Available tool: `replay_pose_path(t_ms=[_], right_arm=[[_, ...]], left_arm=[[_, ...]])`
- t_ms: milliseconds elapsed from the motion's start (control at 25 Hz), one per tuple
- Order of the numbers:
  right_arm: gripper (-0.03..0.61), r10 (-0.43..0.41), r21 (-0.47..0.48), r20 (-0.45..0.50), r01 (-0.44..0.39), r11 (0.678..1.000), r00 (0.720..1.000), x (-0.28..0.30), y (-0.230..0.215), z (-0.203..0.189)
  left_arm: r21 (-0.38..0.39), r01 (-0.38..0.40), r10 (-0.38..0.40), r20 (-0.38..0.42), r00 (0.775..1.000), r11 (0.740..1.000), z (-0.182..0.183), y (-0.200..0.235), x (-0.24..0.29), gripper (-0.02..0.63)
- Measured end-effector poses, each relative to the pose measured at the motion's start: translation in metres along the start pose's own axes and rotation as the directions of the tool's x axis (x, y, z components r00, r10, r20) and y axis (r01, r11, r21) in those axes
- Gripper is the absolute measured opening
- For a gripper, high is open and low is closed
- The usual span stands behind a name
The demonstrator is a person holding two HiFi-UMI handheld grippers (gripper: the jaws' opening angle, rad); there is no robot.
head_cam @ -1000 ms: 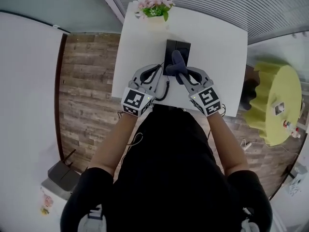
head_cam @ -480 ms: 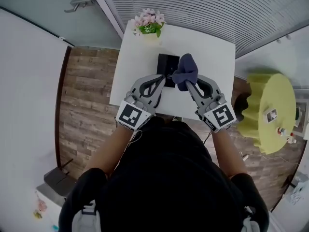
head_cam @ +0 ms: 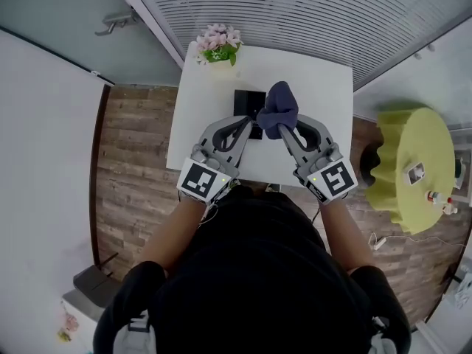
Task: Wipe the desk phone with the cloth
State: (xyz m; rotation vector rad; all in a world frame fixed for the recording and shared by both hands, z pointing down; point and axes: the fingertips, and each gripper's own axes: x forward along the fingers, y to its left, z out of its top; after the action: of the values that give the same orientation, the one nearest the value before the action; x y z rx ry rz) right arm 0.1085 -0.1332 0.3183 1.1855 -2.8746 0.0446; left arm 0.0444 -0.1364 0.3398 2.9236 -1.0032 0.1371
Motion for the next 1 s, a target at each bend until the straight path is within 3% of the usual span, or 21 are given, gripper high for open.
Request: replay_pose_path(t_ms=[120,600,760,1000], right_arm=[[0.063,-0.007,0.002,0.001,0.007,1.000,1.000,-0.002,-0.004,0.000],[0.063,-0.010,0.011,0.006,0.010,1.000,1.000,-0.009,-0.014,-0.004],[0.063,-0.015,0.006,0.001,0.015,1.000,1.000,-0.010,-0.017,-0.005],[0.063,-0.011,0.015,-0.013,0.011,1.000,1.000,-0.011,-0.019,-0.011]], left_arm=[[-0.003,-0.003,0.003,0.035,0.999,1.000,0.007,0.000,0.005,0.009],[0.007,-0.017,0.017,-0.018,1.000,1.000,-0.003,-0.004,0.014,0.009],[0.007,-0.015,0.015,0.021,1.000,1.000,0.000,-0.005,0.018,0.009],[0.011,-0.021,0.022,-0.021,1.000,1.000,-0.005,-0.005,0.017,0.009]])
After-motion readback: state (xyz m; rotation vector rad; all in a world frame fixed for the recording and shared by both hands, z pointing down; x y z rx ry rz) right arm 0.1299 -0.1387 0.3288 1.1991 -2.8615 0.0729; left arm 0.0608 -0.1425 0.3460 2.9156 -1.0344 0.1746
